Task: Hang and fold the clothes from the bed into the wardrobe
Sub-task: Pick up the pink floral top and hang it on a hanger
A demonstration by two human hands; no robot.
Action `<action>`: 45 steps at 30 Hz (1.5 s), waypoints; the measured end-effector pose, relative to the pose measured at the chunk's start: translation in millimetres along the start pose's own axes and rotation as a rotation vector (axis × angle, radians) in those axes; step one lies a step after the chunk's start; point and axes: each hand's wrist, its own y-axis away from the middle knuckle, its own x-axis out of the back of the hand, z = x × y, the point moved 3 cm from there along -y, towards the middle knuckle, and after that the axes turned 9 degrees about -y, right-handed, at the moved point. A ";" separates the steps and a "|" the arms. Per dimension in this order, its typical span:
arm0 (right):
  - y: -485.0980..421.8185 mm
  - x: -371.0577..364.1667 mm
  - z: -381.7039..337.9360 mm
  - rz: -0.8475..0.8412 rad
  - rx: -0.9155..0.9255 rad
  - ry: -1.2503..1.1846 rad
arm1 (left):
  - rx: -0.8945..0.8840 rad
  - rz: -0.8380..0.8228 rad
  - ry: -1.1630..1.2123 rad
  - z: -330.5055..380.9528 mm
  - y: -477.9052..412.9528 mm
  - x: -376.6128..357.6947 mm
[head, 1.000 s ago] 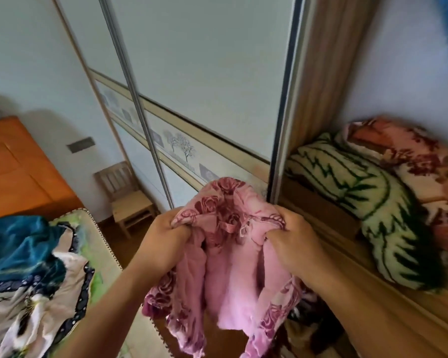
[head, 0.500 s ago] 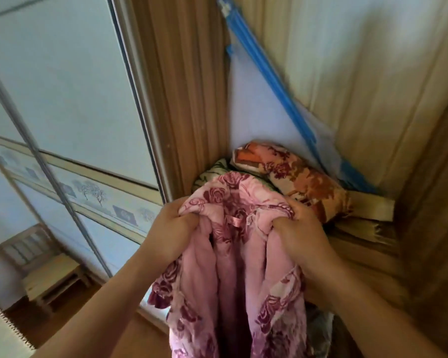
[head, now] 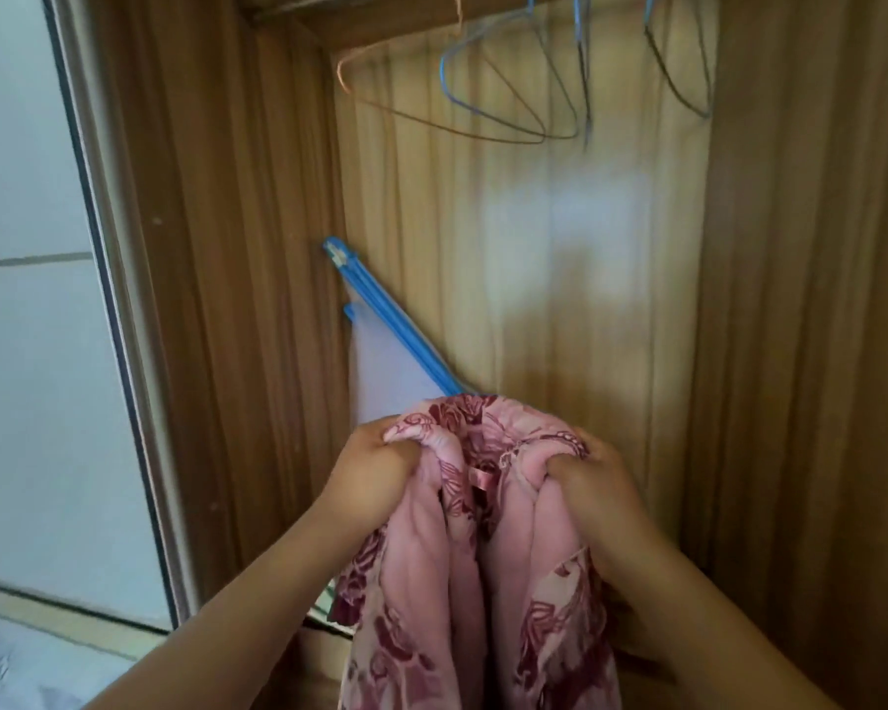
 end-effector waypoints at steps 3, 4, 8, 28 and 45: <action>-27.1 -1.7 -25.4 0.035 0.035 -0.087 | -0.065 0.026 0.024 26.3 -36.7 -3.2; -36.9 -1.9 -30.7 0.044 0.043 -0.105 | -0.088 0.047 0.046 34.1 -47.9 -4.6; -77.4 1.1 -45.1 0.139 0.045 -0.143 | -0.160 0.047 0.082 55.8 -94.1 -7.1; -224.3 59.5 -111.8 0.366 0.238 0.316 | -0.422 0.106 -0.241 92.9 -254.1 6.9; -141.7 138.9 204.0 -0.069 -0.393 1.033 | -0.145 -0.619 -1.073 -174.9 -191.5 -102.5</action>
